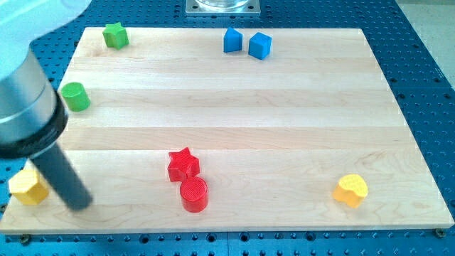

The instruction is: Push the hexagon into the red star

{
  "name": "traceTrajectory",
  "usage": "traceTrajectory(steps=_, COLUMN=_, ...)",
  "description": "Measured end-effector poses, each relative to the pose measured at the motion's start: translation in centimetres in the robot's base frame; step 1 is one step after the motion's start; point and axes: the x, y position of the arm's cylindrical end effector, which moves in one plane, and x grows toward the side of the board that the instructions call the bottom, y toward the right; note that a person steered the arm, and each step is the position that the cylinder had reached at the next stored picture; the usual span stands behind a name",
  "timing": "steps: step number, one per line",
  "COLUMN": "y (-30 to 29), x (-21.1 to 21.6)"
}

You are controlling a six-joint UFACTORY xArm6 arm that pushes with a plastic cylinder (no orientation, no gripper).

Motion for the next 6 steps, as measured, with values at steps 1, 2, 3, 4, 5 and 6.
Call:
traceTrajectory(steps=1, y=-6.9, x=0.8)
traceTrajectory(steps=2, y=-9.9, x=-0.1)
traceTrajectory(steps=3, y=-6.7, x=-3.0)
traceTrajectory(steps=4, y=-0.9, x=-5.7)
traceTrajectory(steps=5, y=-9.9, x=-6.0)
traceTrajectory(steps=6, y=-3.3, x=-7.3)
